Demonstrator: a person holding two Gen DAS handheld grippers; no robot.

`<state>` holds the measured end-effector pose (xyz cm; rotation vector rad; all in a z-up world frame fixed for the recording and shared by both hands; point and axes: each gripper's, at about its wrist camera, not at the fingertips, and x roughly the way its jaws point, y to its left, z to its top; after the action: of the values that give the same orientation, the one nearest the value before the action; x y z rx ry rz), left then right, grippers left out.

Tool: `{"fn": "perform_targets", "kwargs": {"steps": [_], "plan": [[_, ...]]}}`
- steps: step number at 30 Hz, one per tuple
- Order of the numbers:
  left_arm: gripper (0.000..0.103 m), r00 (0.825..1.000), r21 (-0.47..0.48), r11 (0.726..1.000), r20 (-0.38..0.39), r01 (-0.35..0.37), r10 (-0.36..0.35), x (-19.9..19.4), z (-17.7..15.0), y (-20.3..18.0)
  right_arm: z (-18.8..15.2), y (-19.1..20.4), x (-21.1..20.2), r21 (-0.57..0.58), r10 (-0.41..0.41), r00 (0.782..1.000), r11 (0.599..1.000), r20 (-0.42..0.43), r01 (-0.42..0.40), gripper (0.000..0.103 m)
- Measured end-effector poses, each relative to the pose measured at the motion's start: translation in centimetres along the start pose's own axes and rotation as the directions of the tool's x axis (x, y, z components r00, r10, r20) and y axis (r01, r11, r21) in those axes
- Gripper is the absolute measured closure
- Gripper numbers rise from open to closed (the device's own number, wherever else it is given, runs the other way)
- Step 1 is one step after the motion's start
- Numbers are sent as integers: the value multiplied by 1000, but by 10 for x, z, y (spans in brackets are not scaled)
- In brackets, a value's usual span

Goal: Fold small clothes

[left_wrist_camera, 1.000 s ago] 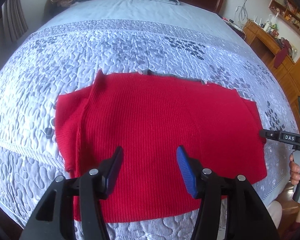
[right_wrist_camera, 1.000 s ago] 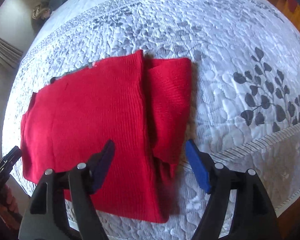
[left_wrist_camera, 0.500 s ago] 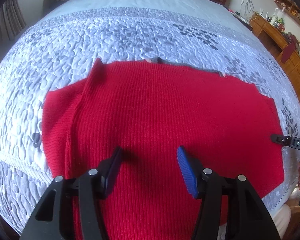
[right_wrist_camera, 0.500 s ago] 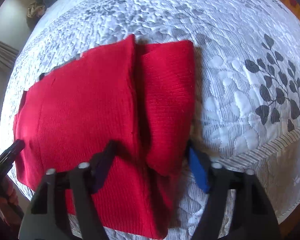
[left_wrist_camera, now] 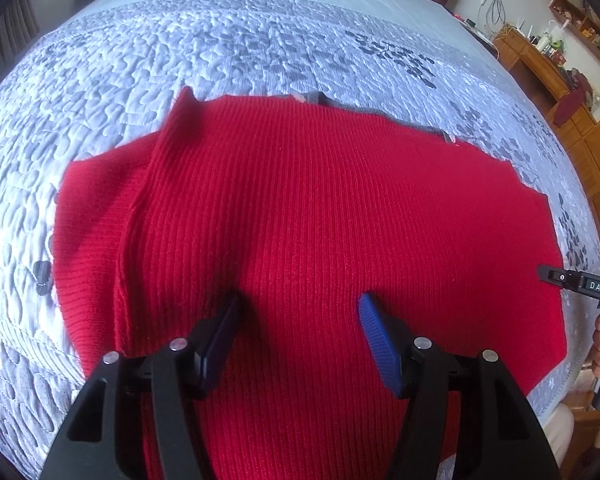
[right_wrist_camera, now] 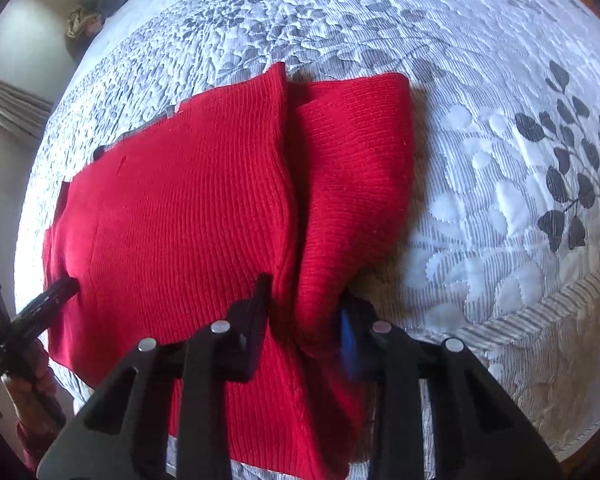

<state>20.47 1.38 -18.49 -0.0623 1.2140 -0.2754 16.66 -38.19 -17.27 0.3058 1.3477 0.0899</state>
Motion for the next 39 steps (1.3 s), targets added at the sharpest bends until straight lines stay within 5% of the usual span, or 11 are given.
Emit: {"fn": "perform_targets", "kwargs": {"steps": [13,23,31,39], "plan": [[39,1000,21,1000,-8,10,-10,6,1,-1,4,-7,6,53,34,999,998,-38,-32,77],[37,998,13,998,-38,59,-58,5,4,5,19,21,-13,50,-102,992,993,-76,106,84],[38,995,33,997,-76,68,-65,-2,8,4,36,88,-63,-30,-123,992,992,14,123,86],[39,998,-15,998,12,68,-68,-50,8,46,47,195,-74,-207,-115,991,970,63,126,87]]}}
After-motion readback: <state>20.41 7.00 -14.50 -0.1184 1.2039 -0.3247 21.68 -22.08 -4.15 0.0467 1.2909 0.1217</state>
